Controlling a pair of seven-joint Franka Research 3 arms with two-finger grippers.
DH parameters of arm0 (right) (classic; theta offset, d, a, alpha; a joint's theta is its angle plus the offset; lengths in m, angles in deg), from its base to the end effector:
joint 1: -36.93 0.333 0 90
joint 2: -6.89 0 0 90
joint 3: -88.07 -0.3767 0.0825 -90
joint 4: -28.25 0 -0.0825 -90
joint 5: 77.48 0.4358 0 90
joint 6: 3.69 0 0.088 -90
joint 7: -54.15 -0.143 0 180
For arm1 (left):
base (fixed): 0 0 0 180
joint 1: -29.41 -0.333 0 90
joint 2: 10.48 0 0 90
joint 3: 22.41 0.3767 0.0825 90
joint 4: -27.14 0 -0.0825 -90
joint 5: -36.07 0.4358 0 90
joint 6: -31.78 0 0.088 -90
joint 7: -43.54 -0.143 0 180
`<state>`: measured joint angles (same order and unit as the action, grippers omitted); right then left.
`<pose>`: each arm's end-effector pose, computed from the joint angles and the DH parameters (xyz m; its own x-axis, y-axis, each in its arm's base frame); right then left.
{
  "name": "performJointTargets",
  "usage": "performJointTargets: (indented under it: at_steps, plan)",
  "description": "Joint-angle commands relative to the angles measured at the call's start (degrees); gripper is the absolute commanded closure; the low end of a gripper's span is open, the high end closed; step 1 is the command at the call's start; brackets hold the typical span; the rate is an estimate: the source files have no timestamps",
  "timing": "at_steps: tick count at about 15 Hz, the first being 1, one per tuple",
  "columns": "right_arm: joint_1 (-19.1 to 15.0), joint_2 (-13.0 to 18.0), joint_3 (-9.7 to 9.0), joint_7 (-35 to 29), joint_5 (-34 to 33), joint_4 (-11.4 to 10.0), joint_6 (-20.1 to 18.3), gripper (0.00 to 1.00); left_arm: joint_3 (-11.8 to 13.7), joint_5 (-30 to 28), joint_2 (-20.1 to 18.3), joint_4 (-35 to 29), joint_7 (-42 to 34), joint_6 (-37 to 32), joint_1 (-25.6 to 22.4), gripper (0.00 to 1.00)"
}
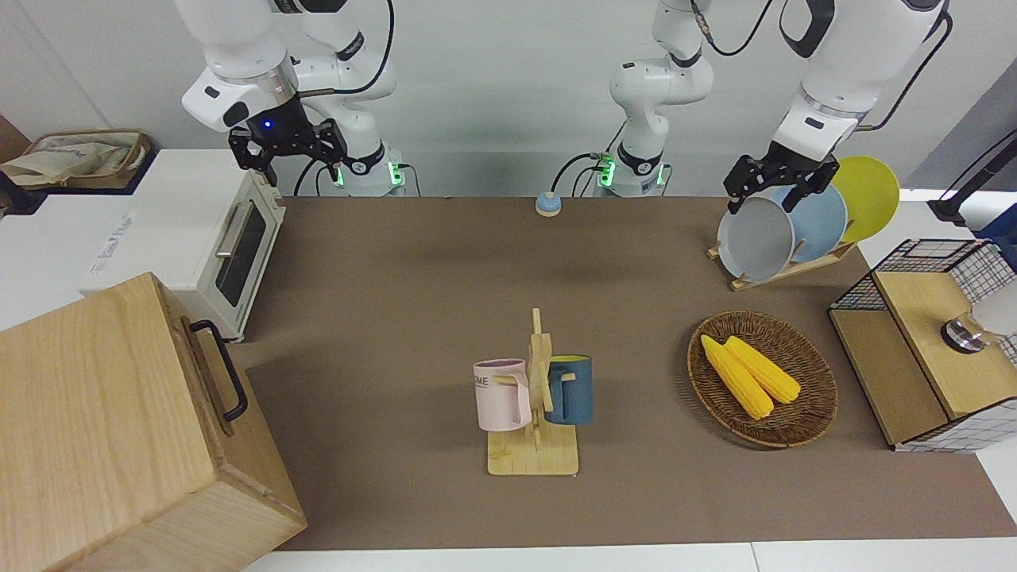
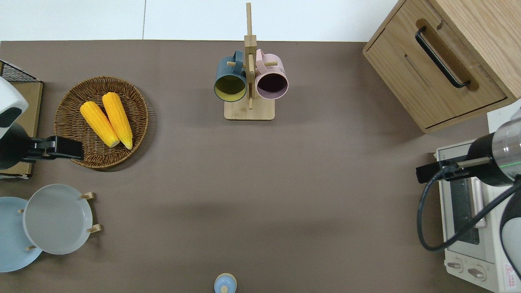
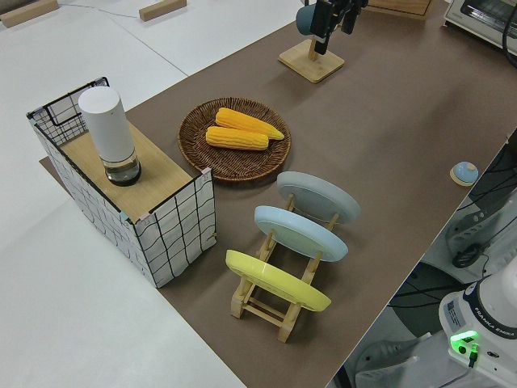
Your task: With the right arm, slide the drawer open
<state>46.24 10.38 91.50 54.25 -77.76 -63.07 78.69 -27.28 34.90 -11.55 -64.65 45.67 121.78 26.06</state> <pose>0.5631 0.0561 0.6622 0.9901 0.1035 -0.0951 0.1041 -0.9946 0.0011 0.5982 -0.0193 0.6441 0.9999 0.0107 -0.0133 0.0109 -0.9998 0.0183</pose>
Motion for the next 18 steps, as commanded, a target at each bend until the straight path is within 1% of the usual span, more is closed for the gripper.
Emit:
performJointTargets:
  at_steps: [1,5,13,14,15,17,18]
  plan:
    - [0.01,0.11,-0.27,0.61,0.72,0.53,-0.46,0.013,0.21,0.73,-0.51,0.04,-0.37,-0.27,0.27,0.0]
    - [0.01,0.11,0.17,0.61,0.72,0.61,-0.72,0.013,0.21,0.73,-0.51,0.04,-0.36,-0.27,0.27,0.0]
    - [0.01,0.11,-1.06,0.43,0.28,0.61,-0.55,0.013,0.21,0.73,-0.42,0.04,-0.28,-0.27,0.27,0.0]
    - [0.09,0.11,-1.5,0.17,0.02,1.05,-0.55,0.013,0.13,0.73,-0.51,0.04,-0.36,-0.27,0.36,0.0]
    - [0.09,0.11,-2.46,-1.74,-0.68,1.32,-0.55,0.013,0.12,0.73,-0.51,0.04,-0.37,-0.27,0.27,0.0]
    - [0.01,0.2,-4.65,-10.07,-2.7,1.32,-0.46,0.013,0.21,0.73,-0.42,0.04,-0.28,-0.27,0.27,0.0]
    - [-0.08,0.2,-5.53,-12.46,-3.66,1.32,-0.37,0.013,0.21,0.73,-0.42,0.04,-0.36,-0.27,0.36,0.0]
